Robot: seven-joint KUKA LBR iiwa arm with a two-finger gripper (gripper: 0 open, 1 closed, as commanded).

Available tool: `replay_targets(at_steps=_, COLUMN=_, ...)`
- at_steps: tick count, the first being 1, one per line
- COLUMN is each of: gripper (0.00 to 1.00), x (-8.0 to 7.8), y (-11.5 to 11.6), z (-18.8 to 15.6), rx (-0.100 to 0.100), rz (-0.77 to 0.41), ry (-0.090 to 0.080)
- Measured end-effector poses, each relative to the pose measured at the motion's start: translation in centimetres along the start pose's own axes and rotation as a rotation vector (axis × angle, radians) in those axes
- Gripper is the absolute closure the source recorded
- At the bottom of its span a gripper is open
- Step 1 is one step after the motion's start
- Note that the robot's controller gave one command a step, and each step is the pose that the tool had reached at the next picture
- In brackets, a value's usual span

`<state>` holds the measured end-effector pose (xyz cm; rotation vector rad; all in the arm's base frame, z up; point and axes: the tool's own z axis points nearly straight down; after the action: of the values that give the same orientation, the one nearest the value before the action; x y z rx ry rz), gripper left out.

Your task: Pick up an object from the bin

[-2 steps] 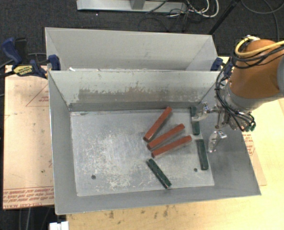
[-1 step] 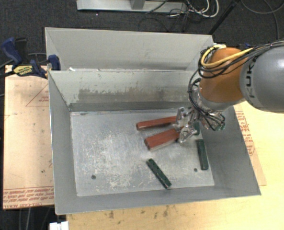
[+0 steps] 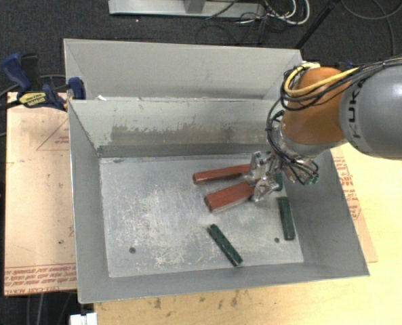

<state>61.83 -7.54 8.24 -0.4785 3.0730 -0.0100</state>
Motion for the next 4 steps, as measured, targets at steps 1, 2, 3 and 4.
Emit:
replay_targets(at_steps=1, gripper=1.00, x=2.2, y=-1.1, z=-14.8, rx=-0.007, rz=0.018, ry=0.021)
replay_targets(at_steps=2, gripper=0.00, x=2.3, y=-1.1, z=-14.5, rx=-0.011, rz=0.018, ry=0.026)
replay_targets(at_steps=3, gripper=0.00, x=2.3, y=-1.1, z=-14.5, rx=-0.011, rz=0.018, ry=0.026)
replay_targets(at_steps=4, gripper=0.00, x=2.3, y=-0.3, z=-10.4, rx=-0.007, rz=0.018, ry=0.020)
